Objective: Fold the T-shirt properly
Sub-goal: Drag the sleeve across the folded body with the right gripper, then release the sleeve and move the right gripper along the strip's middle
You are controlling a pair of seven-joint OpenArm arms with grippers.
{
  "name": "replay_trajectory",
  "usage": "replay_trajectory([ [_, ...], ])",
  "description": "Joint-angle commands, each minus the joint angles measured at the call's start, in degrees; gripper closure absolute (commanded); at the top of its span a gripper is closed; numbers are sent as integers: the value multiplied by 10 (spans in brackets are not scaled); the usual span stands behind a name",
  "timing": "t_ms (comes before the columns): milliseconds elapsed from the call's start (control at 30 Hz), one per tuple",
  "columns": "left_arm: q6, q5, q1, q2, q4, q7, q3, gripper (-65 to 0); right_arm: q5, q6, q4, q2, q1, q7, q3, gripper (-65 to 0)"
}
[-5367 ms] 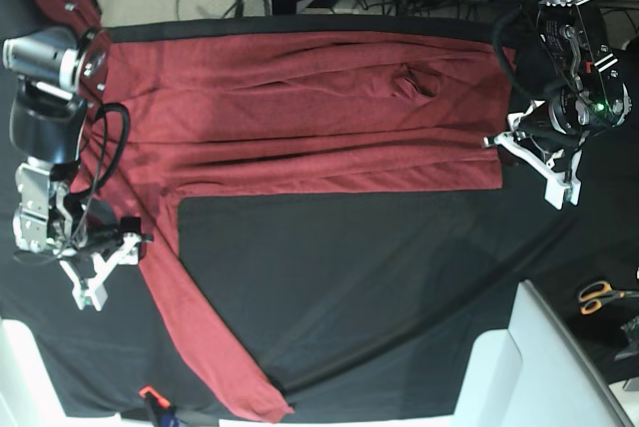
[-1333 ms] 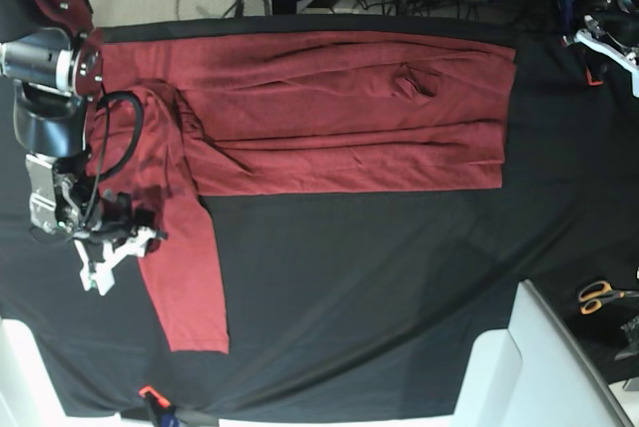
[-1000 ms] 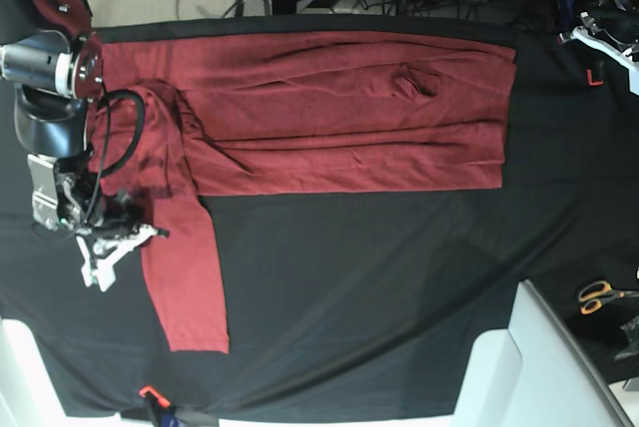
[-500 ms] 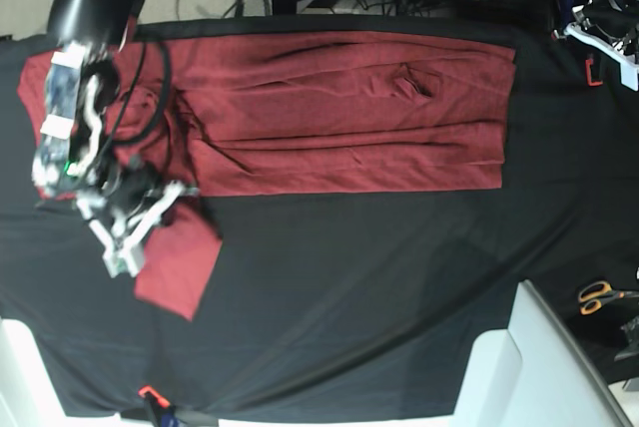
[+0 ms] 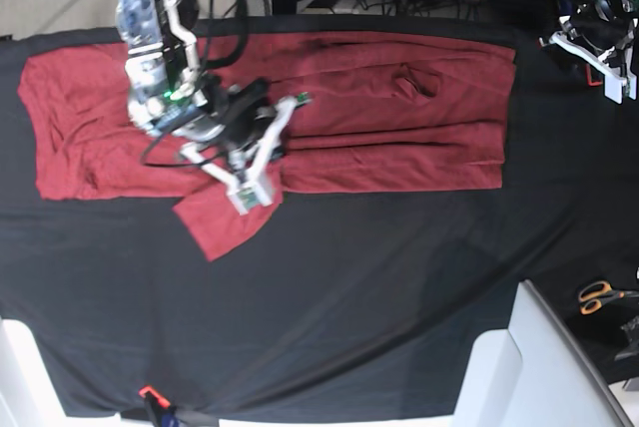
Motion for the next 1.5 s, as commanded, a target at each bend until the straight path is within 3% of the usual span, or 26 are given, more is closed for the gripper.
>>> replay_trajectory([
  [0, -2, -6, 3, -8, 7, -7, -5, 0, 7, -5, 16, -4, 6, 12, -10, 0],
  [200, -2, -6, 5, -8, 6, -7, -5, 0, 7, -15, 14, -4, -14, 28, -54, 0],
  [400, -2, -6, 5, -9, 6, -7, -5, 0, 7, -15, 13, -1, -26, 33, -55, -5],
  [467, -2, -6, 5, -9, 6, -7, -5, 0, 7, -15, 14, -1, -32, 18, -55, -54],
  [567, -2, -6, 6, -9, 6, -7, -5, 0, 7, -15, 28, -1, -44, 1, -56, -192],
  [700, -2, -6, 6, -9, 6, -7, -6, 0, 7, -15, 64, 1, -56, 36, -52, -306],
  [833, -2, -6, 6, -8, 6, -7, -7, 0, 5, -15, 55, 2, -13, 47, 1, -312],
  [1067, -2, -6, 23, -6, 6, -29, -7, 0, 5, -14, -142, 9, 142, 38, 87, -312],
  [1233, -2, -6, 49, -5, 6, -67, -4, 0, 6, -13, -265, 20, 212, 67, 101, -309],
  [1467, -2, -7, 59, -7, 6, -67, -7, 0, 5, -13, -367, 31, 253, 113, 99, -309],
])
